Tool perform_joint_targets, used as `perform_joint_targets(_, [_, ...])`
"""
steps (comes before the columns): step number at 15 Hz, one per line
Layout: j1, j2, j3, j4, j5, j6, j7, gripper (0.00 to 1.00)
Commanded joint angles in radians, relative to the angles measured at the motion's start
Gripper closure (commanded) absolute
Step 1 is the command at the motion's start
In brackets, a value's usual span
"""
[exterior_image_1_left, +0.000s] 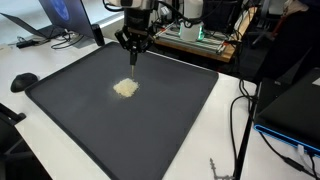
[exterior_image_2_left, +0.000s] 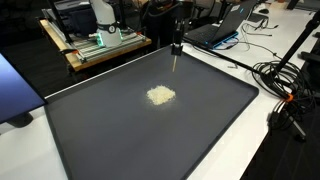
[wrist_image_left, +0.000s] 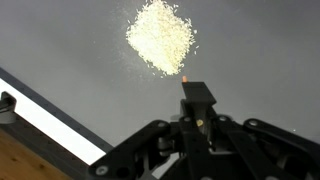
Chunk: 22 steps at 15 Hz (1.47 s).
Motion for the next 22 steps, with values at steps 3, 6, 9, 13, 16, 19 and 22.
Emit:
perform_joint_targets(3, [0.018,-0.005,-0.018,-0.003,0.011,0.001,-0.009,0.97])
perform_joint_targets(6, [0.003,0.025,-0.024,0.020,0.049,0.022,-0.052,0.97])
perform_joint_targets(9, [-0.013,0.048,-0.033,0.026,0.093,0.044,-0.098,0.97])
perform_joint_targets(13, [-0.044,0.084,-0.043,0.038,0.176,0.055,-0.177,0.97])
perform_joint_targets(16, [-0.067,0.111,-0.048,0.056,0.224,0.052,-0.224,0.97])
perform_joint_targets(19, [-0.090,0.140,-0.044,0.080,0.266,0.051,-0.271,0.97])
perform_joint_targets(22, [-0.098,0.170,-0.047,0.103,0.269,0.054,-0.282,0.97])
